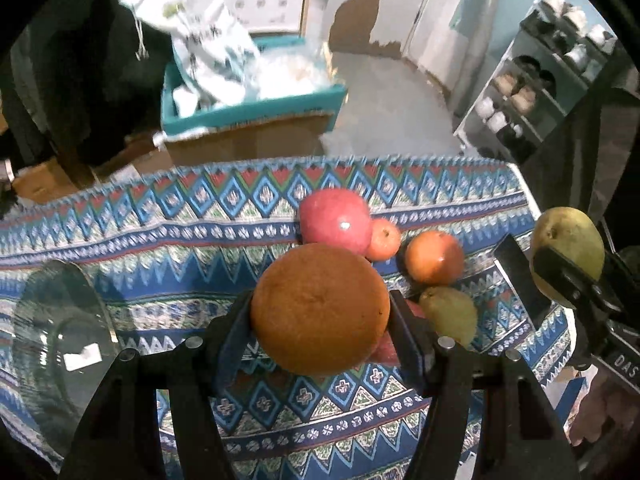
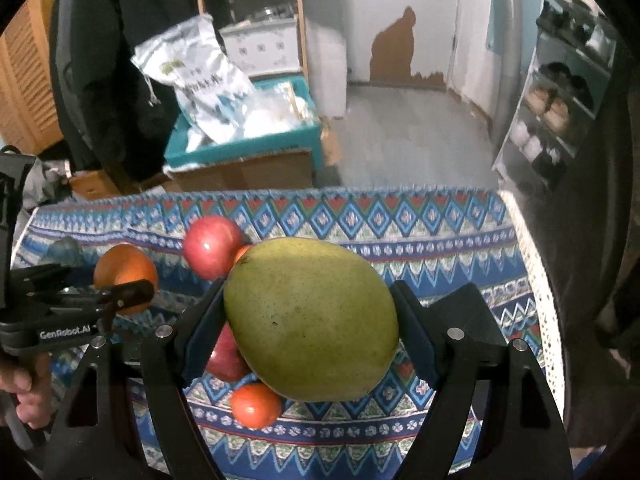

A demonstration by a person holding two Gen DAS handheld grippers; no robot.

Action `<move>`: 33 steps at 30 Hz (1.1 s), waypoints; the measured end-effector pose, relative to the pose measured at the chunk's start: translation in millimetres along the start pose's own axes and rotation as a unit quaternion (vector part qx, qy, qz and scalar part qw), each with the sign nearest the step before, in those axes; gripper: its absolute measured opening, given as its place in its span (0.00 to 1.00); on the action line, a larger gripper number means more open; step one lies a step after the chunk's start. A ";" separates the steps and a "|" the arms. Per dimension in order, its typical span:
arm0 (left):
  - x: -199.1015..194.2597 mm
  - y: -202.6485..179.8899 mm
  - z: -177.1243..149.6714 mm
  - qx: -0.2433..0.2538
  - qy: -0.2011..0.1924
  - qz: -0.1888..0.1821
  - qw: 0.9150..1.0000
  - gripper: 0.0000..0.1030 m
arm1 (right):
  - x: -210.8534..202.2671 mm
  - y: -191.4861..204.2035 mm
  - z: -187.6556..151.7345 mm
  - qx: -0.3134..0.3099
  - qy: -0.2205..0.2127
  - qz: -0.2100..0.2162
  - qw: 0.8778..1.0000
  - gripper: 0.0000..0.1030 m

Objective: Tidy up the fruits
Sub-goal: 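Grasp and lift the large orange with the left tool while the right tool grasps the yellow pear, then carry the orange toward the glass bowl with the left tool while the right tool carries the pear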

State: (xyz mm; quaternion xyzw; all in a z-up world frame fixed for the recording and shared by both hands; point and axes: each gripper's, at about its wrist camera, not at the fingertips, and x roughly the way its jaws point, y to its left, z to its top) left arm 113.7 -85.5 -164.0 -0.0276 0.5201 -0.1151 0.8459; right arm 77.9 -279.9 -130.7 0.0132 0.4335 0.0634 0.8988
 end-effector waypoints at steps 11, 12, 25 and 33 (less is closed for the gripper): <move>-78.7 7.8 0.4 0.006 -0.078 -0.006 0.997 0.65 | -52.4 18.1 15.7 -0.002 -0.054 0.017 0.998 0.78; -84.5 8.0 0.1 0.007 -0.085 -0.006 0.996 0.65 | -56.4 19.4 16.7 -0.003 -0.058 0.018 0.998 0.78; -152.1 12.4 -8.3 0.033 -0.154 -0.018 0.987 0.65 | -111.7 42.4 27.2 -0.016 -0.109 0.038 0.993 0.78; -174.3 25.8 -16.7 0.032 -0.173 -0.016 0.984 0.65 | -129.6 65.0 32.5 -0.032 -0.130 0.057 0.989 0.78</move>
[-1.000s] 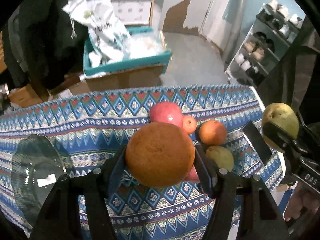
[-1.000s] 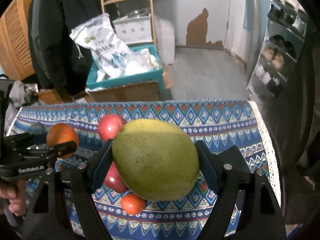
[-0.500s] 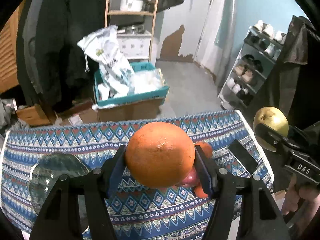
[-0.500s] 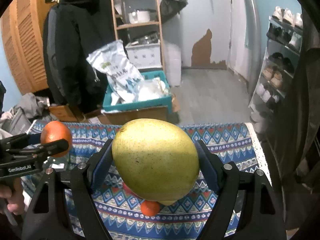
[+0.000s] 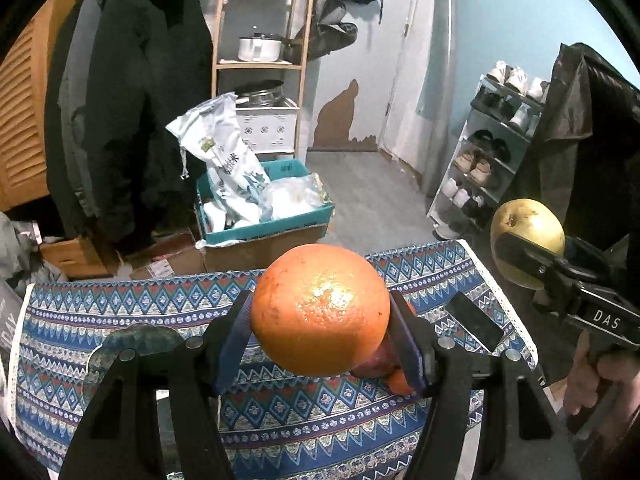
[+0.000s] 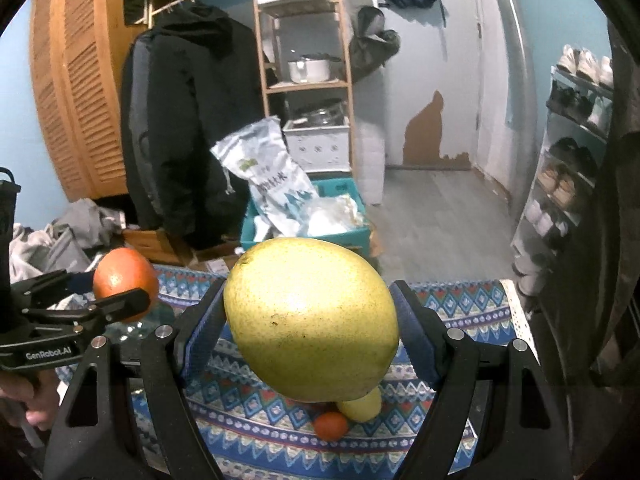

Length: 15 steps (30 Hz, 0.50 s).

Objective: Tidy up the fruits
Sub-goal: 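Carry the orange toward the glass bowl with the left tool while the right tool carries the pear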

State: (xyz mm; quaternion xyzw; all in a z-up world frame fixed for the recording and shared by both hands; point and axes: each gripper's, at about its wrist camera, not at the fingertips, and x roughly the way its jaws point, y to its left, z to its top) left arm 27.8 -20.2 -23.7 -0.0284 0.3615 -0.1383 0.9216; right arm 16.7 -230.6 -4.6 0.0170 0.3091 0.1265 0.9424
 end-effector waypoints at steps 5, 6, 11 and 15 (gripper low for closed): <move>-8.0 15.0 -3.5 -0.012 -0.002 0.008 1.000 0.65 | 5.7 15.4 3.9 -0.004 0.002 0.017 1.000 0.78; -9.5 19.5 -4.9 -0.013 -0.003 0.011 1.000 0.65 | 7.1 18.1 4.5 -0.006 0.003 0.019 1.000 0.78; -15.4 37.6 -10.5 -0.026 -0.004 0.023 0.999 0.65 | 15.2 36.0 7.5 -0.012 0.010 0.038 0.999 0.78; -22.3 52.4 -15.3 -0.036 -0.007 0.030 0.999 0.65 | 23.4 54.4 11.0 -0.022 0.014 0.053 0.998 0.78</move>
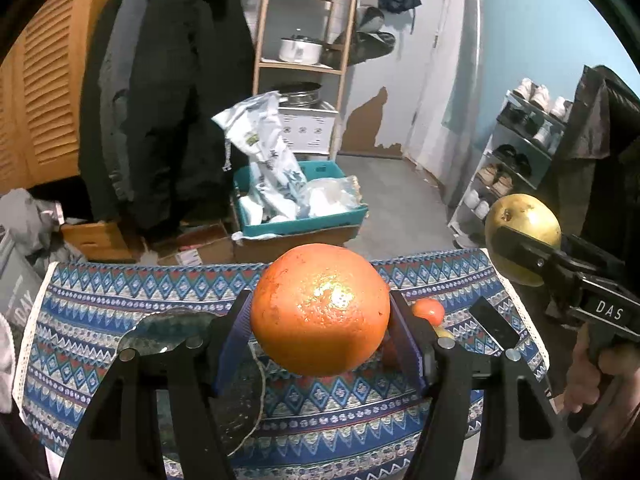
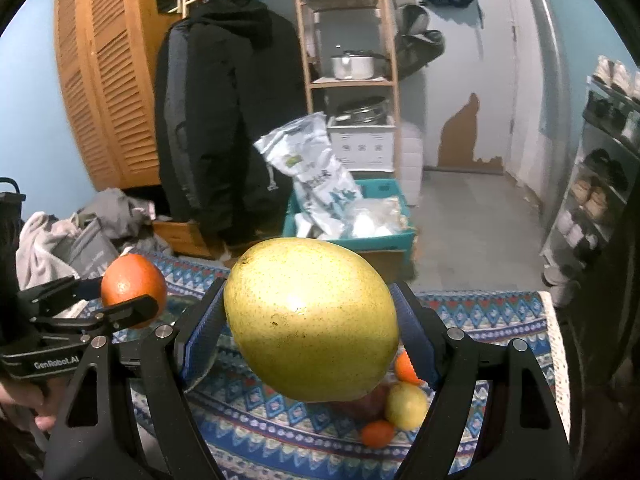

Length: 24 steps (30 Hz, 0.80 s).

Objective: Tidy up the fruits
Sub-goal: 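Carry the orange toward the glass bowl with the left tool while the right tool carries the pear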

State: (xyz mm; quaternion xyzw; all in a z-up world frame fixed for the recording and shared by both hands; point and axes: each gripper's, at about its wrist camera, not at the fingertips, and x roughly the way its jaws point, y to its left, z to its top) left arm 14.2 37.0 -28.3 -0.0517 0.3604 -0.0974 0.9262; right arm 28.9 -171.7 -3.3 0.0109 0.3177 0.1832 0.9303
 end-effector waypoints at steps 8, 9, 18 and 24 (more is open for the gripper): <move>-5.7 36.9 -7.3 -0.030 0.004 0.022 0.999 0.65 | 25.9 34.8 4.8 -0.011 0.021 0.032 0.999 0.78; -6.1 41.8 -8.5 -0.033 0.004 0.025 0.999 0.65 | 28.4 38.2 4.7 -0.012 0.024 0.035 0.999 0.78; -1.3 85.8 -24.8 -0.068 0.024 0.055 0.996 0.65 | 67.6 76.5 0.9 -0.025 0.063 0.067 0.995 0.78; 8.6 114.7 -38.6 -0.089 0.044 0.075 0.992 0.65 | 98.0 103.3 -3.2 -0.041 0.093 0.080 0.992 0.78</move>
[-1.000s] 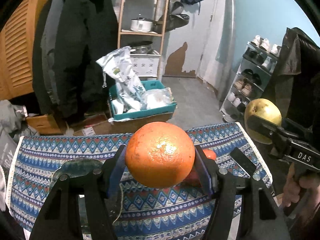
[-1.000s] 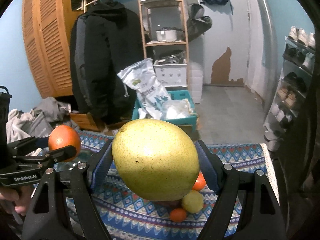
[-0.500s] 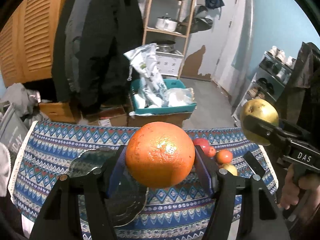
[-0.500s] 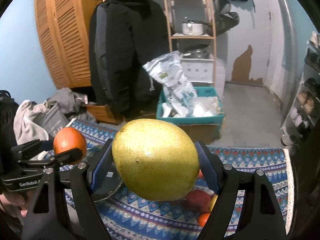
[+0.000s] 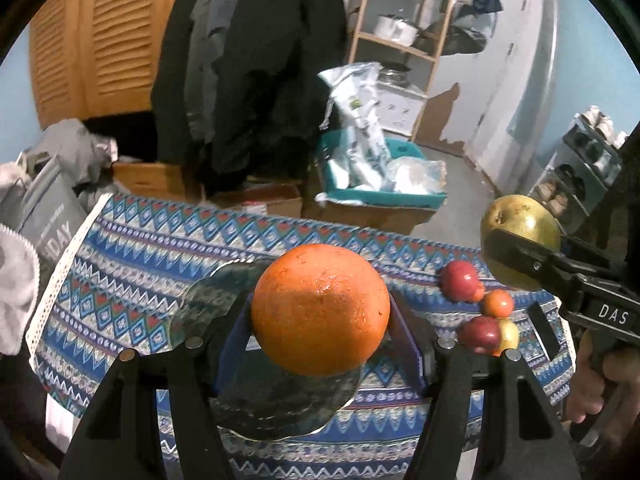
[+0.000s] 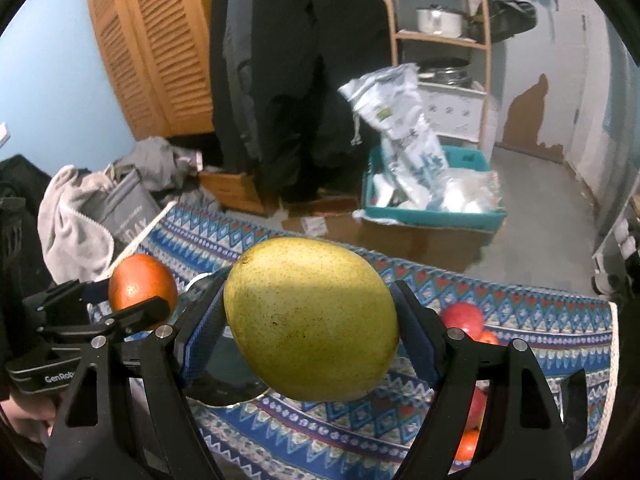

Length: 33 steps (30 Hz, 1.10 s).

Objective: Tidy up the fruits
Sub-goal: 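Carry the orange toward the glass bowl with the left tool while the right tool carries the pear, then lower the orange into the glass bowl and open the left tool while the right tool releases the pear there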

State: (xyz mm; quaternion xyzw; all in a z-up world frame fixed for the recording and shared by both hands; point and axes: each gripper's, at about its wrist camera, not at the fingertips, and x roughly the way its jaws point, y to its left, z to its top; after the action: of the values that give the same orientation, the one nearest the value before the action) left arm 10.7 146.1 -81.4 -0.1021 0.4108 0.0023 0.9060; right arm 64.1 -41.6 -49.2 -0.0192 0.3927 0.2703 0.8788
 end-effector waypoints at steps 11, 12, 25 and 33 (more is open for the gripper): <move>45.0 50.4 -28.4 -0.047 0.067 0.030 0.996 0.65 | 79.7 32.4 -8.1 -0.025 0.069 0.028 0.997 0.78; 49.4 54.4 -31.3 -0.050 0.074 0.033 0.995 0.65 | 85.9 34.9 -8.7 -0.026 0.075 0.029 0.996 0.78; 100.0 79.5 -63.1 -0.069 0.153 0.059 0.984 0.65 | 163.3 46.7 -44.8 -0.026 0.174 0.049 0.983 0.78; 118.1 81.7 -76.8 -0.075 0.195 0.063 0.976 0.65 | 180.9 43.3 -62.5 -0.041 0.206 0.039 0.977 0.78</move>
State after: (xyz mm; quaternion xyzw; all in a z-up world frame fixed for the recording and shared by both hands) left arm 24.6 202.3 -233.6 -0.1420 0.5839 0.0705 0.7962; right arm 99.1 63.2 -211.4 -0.0948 0.5542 0.3105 0.7664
